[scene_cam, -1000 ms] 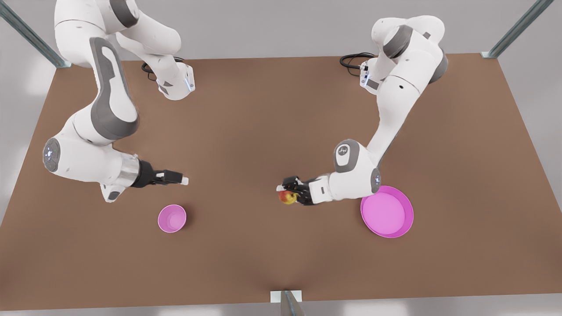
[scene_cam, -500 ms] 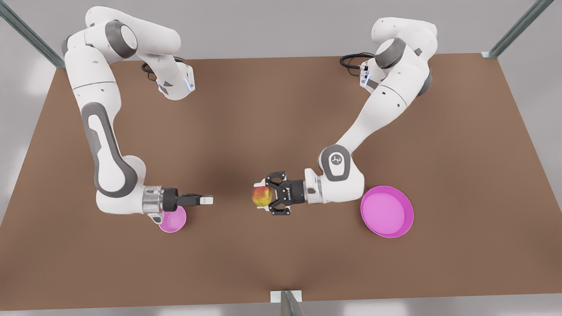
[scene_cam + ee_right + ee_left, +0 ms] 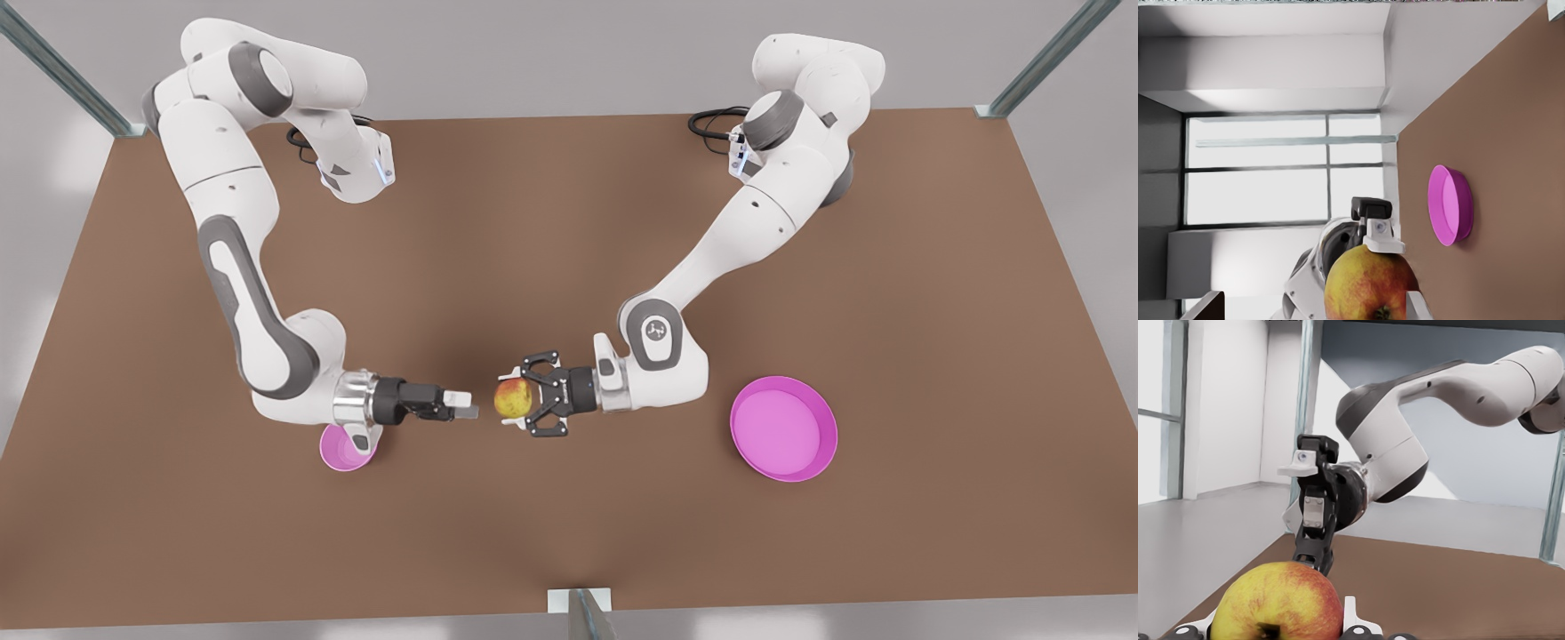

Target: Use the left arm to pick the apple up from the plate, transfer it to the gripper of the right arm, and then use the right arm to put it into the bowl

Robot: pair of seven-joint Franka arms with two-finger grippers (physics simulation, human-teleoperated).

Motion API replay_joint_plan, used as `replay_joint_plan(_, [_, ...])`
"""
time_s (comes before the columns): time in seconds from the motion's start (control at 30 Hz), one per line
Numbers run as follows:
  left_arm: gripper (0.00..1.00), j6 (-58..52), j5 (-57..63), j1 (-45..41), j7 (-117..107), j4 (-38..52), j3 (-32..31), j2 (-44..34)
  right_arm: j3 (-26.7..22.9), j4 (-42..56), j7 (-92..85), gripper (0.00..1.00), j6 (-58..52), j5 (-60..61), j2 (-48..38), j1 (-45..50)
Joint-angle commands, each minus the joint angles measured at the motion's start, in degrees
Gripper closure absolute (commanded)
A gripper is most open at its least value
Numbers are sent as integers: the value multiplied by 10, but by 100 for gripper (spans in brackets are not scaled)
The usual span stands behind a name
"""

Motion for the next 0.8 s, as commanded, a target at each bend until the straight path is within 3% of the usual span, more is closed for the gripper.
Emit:
replay_joint_plan(0.0, [20,3,-3,0,253,-1,0,-1,0,-2,-194,0,13,5,5,1])
replay_joint_plan(0.77, [20,11,-6,-7,253,-1,1,2,2,21,-201,0,98,26,36,66])
